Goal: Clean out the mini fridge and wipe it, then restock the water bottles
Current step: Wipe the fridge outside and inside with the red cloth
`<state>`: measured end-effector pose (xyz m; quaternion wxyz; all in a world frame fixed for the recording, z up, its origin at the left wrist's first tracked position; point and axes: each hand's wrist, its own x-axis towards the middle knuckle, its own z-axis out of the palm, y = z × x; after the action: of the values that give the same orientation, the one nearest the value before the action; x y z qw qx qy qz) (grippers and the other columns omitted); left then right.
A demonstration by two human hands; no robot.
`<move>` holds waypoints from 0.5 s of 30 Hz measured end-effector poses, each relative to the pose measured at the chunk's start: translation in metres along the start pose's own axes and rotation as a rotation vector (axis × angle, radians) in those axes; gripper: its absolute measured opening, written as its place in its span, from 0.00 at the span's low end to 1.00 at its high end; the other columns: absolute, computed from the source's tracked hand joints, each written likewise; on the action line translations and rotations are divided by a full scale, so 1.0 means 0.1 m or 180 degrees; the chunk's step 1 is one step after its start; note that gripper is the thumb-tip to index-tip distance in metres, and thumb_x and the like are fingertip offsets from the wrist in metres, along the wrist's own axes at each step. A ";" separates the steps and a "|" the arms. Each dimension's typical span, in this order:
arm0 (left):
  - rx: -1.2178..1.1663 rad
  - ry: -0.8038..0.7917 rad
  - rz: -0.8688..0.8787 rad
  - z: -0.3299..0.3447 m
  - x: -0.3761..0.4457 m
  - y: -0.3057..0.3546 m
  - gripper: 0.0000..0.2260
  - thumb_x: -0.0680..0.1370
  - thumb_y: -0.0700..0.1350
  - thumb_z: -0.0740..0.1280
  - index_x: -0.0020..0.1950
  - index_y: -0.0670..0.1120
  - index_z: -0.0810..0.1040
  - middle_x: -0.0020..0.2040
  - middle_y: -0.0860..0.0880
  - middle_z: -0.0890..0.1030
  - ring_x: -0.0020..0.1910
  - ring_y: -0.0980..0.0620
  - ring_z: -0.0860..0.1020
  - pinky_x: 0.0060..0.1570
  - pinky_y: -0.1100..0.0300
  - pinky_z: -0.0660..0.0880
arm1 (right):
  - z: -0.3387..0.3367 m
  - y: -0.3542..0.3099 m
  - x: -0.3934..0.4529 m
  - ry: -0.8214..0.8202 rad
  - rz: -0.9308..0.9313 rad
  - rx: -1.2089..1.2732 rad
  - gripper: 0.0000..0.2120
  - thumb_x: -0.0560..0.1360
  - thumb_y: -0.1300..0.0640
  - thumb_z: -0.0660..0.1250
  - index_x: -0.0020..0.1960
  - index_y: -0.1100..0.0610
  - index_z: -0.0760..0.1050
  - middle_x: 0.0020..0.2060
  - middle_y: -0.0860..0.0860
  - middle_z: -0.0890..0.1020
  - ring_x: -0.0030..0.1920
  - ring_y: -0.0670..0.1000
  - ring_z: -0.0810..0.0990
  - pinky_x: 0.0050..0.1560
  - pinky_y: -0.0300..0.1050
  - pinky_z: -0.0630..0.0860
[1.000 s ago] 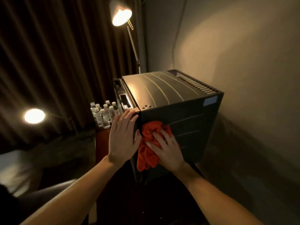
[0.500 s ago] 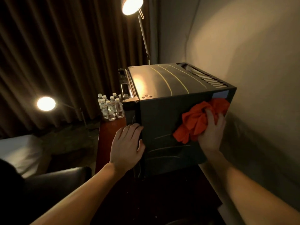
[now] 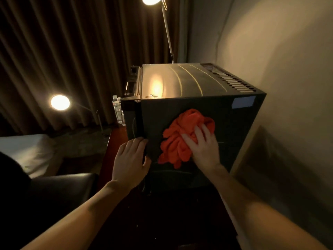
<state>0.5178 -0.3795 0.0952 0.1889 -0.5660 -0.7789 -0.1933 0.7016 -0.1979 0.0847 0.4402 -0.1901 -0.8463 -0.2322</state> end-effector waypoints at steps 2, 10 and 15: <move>0.0015 -0.0011 -0.0028 0.03 -0.02 0.13 0.22 0.74 0.49 0.72 0.66 0.44 0.74 0.63 0.45 0.77 0.63 0.46 0.75 0.65 0.47 0.71 | -0.12 0.37 -0.10 -0.0125 0.0206 0.0013 0.34 0.63 0.60 0.77 0.65 0.51 0.68 0.65 0.61 0.65 0.64 0.65 0.64 0.55 0.65 0.74; 0.0010 0.0059 -0.0255 0.20 -0.03 0.41 0.23 0.74 0.48 0.72 0.67 0.46 0.73 0.65 0.46 0.76 0.64 0.47 0.75 0.65 0.48 0.70 | -0.22 0.60 -0.34 -0.0076 0.2324 0.0223 0.26 0.72 0.49 0.64 0.68 0.57 0.69 0.66 0.67 0.67 0.65 0.70 0.66 0.69 0.61 0.59; 0.0042 0.0059 -0.0479 0.28 -0.19 0.33 0.23 0.73 0.47 0.73 0.66 0.44 0.74 0.64 0.45 0.77 0.63 0.46 0.74 0.64 0.48 0.70 | 0.09 -0.30 -0.25 -0.0223 0.2001 0.0589 0.28 0.70 0.50 0.71 0.68 0.50 0.69 0.67 0.62 0.65 0.66 0.68 0.64 0.65 0.62 0.66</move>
<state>0.5528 -0.3711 0.0643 0.1848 -0.5028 -0.8186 -0.2070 0.6930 -0.2205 0.0522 0.4763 -0.4091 -0.7783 -0.0004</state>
